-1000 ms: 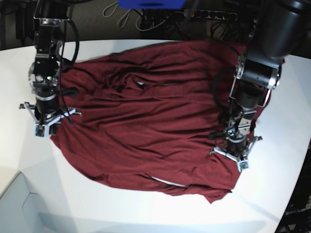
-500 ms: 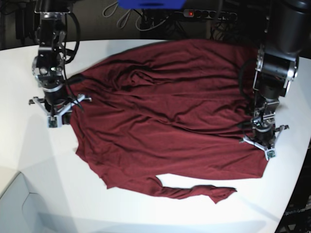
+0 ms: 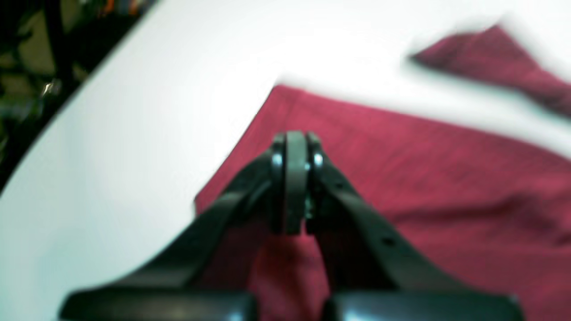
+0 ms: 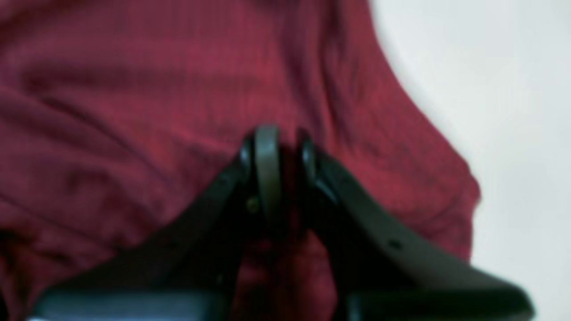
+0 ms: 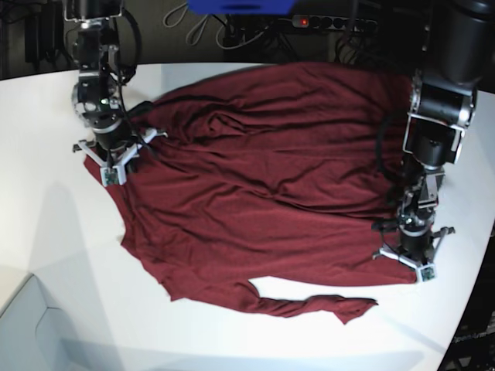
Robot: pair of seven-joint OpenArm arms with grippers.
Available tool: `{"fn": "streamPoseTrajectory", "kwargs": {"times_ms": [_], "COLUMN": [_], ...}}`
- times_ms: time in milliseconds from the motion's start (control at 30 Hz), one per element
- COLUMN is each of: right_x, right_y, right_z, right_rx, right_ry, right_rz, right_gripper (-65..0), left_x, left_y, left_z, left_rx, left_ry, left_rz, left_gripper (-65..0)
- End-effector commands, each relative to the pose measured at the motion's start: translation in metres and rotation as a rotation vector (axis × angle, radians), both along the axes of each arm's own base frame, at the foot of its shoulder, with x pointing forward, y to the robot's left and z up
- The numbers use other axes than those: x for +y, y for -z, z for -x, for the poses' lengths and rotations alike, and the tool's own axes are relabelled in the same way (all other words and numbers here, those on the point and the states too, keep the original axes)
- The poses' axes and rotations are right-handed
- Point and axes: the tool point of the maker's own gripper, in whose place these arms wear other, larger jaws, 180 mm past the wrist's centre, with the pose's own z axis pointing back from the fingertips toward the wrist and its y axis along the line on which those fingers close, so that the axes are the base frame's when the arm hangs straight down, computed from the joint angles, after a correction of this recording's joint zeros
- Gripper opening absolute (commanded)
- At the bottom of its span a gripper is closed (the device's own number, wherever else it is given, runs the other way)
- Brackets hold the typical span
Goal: Layout the t-shirt on the table in an organized manner, then fold the t-shirt properly
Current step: 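Grasp the shirt side with the left gripper and pull it outward, then drag both grippers toward the collar edge, stretching the shirt flat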
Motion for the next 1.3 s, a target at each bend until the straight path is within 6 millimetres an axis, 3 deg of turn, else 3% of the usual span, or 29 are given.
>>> {"fn": "streamPoseTrajectory", "kwargs": {"times_ms": [0, 67, 200, 367, 500, 633, 800, 1033, 1167, 1267], "right_x": [-0.011, -0.020, -0.024, -0.044, -0.047, -0.041, -0.029, -0.026, -0.027, -0.027], "right_y": [0.001, 0.009, 0.005, -0.028, -0.050, -0.072, -0.079, -0.070, -0.070, -0.070], "right_z": [-0.006, -0.007, -0.015, -0.035, -0.043, -0.047, -0.046, -0.039, -0.039, -0.039], "right_rx": [0.014, 0.038, 0.024, -0.069, -0.128, -0.184, -0.207, -0.184, -0.184, -0.184], "right_ry": [0.009, 0.014, 0.018, 0.070, 0.078, 0.062, 0.062, 0.056, 0.056, 0.056], "right_rz": [0.027, 0.039, 0.046, 0.057, 0.062, 0.069, 0.044, 0.041, 0.042, 0.042], "right_gripper": [-59.4, -59.4, -59.4, -59.4, -59.4, -59.4, -59.4, -59.4, -59.4, -59.4], "left_x": [0.012, 0.011, 0.020, 0.031, 0.015, 0.008, 0.016, 0.043, 0.068, 0.073], "left_y": [-0.027, -0.029, -0.019, -0.023, -0.022, -0.002, 0.036, 0.076, 0.080, 0.078], "left_z": [-0.011, -0.010, 0.016, 0.069, 0.111, 0.157, 0.190, 0.218, 0.219, 0.210], "left_rx": [-0.056, -0.047, -0.010, 0.005, 0.043, 0.111, 0.212, 0.340, 0.368, 0.360], "left_ry": [-0.013, -0.026, -0.088, -0.138, -0.126, -0.156, -0.207, -0.276, -0.312, -0.322], "left_rz": [-0.013, 0.029, 0.171, 0.299, 0.367, 0.406, 0.412, 0.393, 0.367, 0.373], "left_gripper": [-64.5, -64.5, -64.8, -64.8, -64.9, -64.9, -64.9, -64.9, -64.9, -64.9]}}
